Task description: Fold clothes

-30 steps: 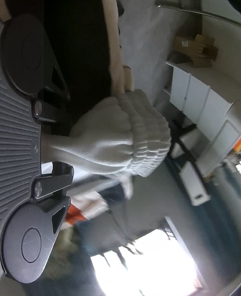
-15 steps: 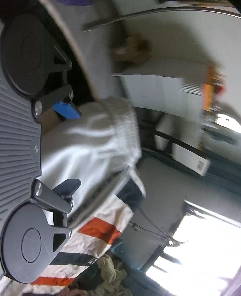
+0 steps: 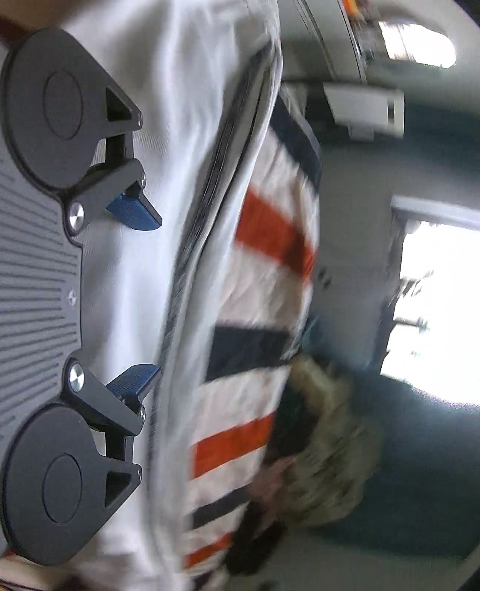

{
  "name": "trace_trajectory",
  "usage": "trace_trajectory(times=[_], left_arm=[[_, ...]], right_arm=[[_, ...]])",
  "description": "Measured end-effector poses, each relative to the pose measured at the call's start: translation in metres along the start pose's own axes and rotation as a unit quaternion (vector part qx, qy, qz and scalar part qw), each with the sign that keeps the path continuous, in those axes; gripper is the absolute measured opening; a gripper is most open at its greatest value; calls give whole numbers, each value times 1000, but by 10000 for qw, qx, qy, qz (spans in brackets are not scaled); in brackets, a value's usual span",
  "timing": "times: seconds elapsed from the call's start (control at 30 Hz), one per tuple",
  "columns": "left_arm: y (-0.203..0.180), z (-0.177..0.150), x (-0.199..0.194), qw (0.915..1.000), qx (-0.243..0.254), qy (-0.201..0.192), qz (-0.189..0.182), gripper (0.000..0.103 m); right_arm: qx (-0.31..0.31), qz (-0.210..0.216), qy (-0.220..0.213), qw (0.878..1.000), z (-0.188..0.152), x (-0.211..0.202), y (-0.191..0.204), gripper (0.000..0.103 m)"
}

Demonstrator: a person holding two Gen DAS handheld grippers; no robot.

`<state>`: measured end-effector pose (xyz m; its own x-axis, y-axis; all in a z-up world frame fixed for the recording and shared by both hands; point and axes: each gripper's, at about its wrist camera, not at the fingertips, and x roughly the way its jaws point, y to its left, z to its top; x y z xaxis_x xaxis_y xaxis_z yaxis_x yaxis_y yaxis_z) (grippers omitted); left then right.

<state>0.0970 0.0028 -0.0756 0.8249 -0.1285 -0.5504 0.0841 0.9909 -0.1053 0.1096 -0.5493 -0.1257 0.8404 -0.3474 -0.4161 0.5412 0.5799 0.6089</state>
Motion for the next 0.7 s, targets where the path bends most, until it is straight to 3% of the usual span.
trace_trajectory(times=[0.1,0.17,0.3,0.5,0.7], left_arm=[[-15,-18,24,9972,596,297,333,81],[-12,-24,28,9959,707,398,388,82],[1,-18,17,9982,391,224,392,82],[24,-4,2,9988,-169,-51,452,82],[48,11,-12,9955,-728,-326,510,82]], right_arm=[[-495,40,-287,9984,1,-12,22,11],[-825,67,-477,9954,1,-21,36,11],[-1617,303,-1002,9813,-6,-51,78,11],[-2995,1042,-1796,9312,-48,-114,161,11],[-4144,1933,-1642,8741,-146,-148,224,11]])
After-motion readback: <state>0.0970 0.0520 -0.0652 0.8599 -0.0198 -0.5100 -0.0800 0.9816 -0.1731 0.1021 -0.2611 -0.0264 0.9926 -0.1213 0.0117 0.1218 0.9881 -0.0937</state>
